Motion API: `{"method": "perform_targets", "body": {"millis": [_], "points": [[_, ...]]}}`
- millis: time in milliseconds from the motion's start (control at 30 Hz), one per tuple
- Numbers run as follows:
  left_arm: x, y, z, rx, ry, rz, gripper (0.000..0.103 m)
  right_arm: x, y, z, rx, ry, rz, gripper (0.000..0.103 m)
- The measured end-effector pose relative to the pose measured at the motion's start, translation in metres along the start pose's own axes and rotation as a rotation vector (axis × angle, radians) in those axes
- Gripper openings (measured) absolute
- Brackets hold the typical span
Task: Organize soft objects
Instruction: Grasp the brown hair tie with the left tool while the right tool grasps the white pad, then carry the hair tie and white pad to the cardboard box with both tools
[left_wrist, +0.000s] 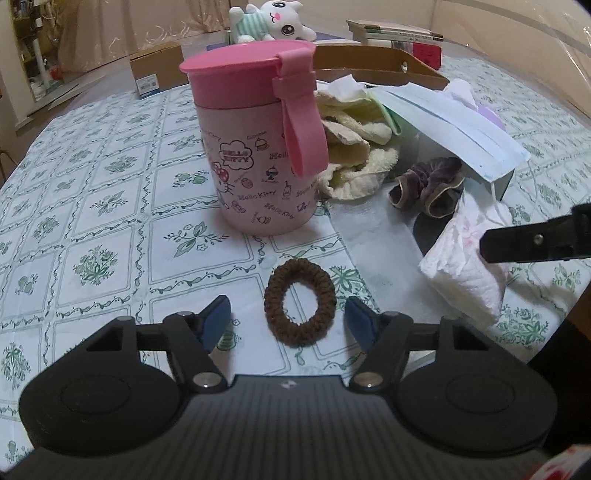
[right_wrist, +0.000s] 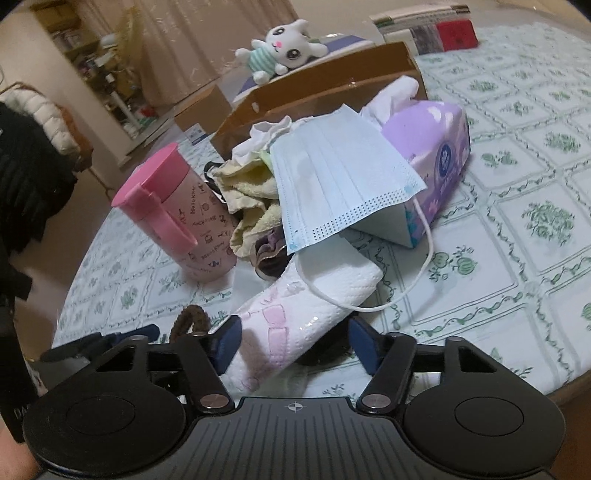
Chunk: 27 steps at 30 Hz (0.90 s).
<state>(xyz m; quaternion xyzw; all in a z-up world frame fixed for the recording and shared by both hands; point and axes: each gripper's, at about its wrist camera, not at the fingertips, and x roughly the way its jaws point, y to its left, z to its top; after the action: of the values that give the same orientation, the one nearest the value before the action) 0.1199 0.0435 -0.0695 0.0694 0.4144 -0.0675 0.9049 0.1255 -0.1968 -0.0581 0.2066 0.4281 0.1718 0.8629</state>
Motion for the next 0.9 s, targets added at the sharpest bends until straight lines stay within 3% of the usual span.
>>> {"method": "perform_targets", "body": {"millis": [167,233,433,900], "points": [[0.005,0.002,-0.002,0.002,0.008,-0.012,0.052,0.006,-0.001,-0.001,0.024,0.007,-0.014,0.034],[0.004,0.003,-0.002,0.001,0.002,-0.014,0.041,0.004,-0.001,-0.001,0.022,0.000,-0.015,0.023],[-0.001,0.003,-0.002,-0.010,-0.004,-0.014,0.020,-0.005,0.003,-0.002,0.001,-0.013,-0.012,0.015],[-0.049,0.009,-0.007,-0.093,-0.070,0.010,0.018,-0.044,0.026,-0.003,-0.125,-0.096,0.000,0.010]]}}
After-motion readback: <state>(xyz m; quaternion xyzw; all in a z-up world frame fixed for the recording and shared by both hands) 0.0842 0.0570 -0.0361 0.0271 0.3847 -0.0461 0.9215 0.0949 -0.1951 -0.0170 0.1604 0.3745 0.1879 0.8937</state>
